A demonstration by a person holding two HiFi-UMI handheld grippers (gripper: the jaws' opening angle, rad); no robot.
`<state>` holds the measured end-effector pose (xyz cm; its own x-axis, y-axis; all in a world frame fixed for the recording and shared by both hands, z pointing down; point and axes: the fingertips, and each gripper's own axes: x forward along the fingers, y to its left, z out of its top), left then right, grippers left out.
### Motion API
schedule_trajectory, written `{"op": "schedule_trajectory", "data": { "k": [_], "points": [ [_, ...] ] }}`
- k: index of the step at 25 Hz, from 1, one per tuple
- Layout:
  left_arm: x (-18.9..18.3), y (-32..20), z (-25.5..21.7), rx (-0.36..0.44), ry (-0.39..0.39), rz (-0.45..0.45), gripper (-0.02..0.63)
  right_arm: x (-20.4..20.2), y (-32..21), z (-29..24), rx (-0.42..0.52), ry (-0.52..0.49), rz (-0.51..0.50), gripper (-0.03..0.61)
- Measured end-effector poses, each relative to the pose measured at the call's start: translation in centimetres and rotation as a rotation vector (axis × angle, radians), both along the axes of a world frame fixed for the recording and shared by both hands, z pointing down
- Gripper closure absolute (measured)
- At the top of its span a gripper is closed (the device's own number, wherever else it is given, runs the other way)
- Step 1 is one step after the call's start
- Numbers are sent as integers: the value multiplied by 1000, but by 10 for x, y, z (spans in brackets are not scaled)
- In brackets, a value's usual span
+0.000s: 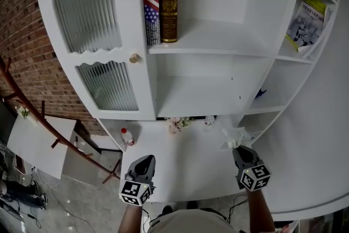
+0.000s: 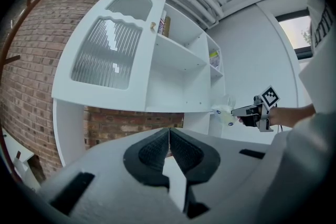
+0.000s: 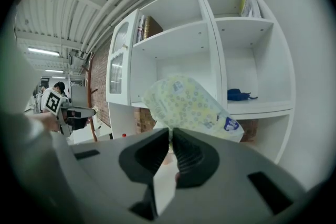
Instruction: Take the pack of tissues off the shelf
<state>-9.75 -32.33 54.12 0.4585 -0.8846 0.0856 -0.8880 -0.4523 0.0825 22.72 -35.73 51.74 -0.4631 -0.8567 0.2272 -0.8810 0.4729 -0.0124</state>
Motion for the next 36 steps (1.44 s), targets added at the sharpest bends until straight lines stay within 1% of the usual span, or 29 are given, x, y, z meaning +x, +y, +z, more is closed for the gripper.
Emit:
{"op": "schedule_trajectory", "data": {
  "k": [11,36],
  "points": [
    [3,1,2,-4,-10,3,588,0,3,1,32,10,6,537],
    [5,-7,-3,5,-5,0,588,0,0,-3,40,9,-2,537]
  ]
}}
